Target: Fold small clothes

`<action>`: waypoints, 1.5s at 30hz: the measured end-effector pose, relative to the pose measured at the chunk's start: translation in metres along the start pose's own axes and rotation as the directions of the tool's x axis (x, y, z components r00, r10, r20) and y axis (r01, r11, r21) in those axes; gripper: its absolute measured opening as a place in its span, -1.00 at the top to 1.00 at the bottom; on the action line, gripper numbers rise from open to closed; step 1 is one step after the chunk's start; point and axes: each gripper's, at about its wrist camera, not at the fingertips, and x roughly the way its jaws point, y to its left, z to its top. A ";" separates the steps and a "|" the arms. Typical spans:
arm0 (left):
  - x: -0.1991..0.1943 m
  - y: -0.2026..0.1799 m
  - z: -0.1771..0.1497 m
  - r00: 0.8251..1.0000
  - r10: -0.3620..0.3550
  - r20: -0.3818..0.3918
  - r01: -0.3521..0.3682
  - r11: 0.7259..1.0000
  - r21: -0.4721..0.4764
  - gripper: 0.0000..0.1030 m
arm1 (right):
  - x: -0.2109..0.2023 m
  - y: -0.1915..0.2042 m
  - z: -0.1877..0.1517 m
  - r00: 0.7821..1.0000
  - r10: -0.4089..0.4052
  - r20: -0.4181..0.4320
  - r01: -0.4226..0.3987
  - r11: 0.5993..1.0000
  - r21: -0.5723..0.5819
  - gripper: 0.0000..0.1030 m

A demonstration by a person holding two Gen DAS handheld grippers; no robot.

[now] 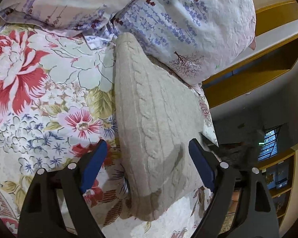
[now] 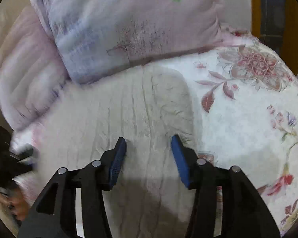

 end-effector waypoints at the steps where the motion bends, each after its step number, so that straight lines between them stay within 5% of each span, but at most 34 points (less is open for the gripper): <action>1: 0.001 0.000 0.000 1.000 -0.001 -0.004 0.001 1.000 -0.003 -0.63 | 0.000 0.004 0.001 1.000 -0.010 -0.010 0.009 1.000 -0.029 -0.03; 6: 0.002 0.003 0.005 1.000 -0.025 0.003 0.025 0.999 -0.022 -0.64 | -0.020 -0.025 0.017 0.985 0.165 0.048 -0.170 0.973 0.159 -0.50; 16: 0.013 0.002 0.022 0.998 -0.059 -0.028 0.058 0.998 -0.038 -0.63 | 0.027 -0.080 0.016 0.952 0.293 -0.091 -0.233 0.884 0.405 -0.51; 23: 0.027 0.000 0.026 0.997 -0.071 -0.042 0.070 0.997 -0.043 -0.54 | 0.037 -0.072 0.013 0.910 0.399 -0.116 -0.327 0.859 0.393 -0.09; 28: 0.038 -0.006 0.030 0.997 -0.066 -0.038 0.065 0.997 -0.033 -0.41 | 0.044 -0.060 0.014 0.889 0.444 -0.115 -0.378 0.852 0.363 -0.04; 31: 0.044 -0.004 0.030 0.996 -0.080 -0.036 0.078 0.996 -0.045 -0.12 | 0.047 -0.056 0.010 0.873 0.474 -0.114 -0.408 0.839 0.360 0.34; 36: 0.041 0.001 0.030 0.987 -0.159 -0.028 0.157 0.984 -0.080 0.28 | 0.028 -0.049 0.010 0.873 0.484 -0.059 -0.436 0.830 0.348 0.46; 45: -0.034 -0.004 0.020 0.989 -0.144 0.021 0.143 0.989 0.021 0.29 | -0.010 0.037 0.006 0.875 0.484 -0.013 -0.476 0.866 0.151 0.49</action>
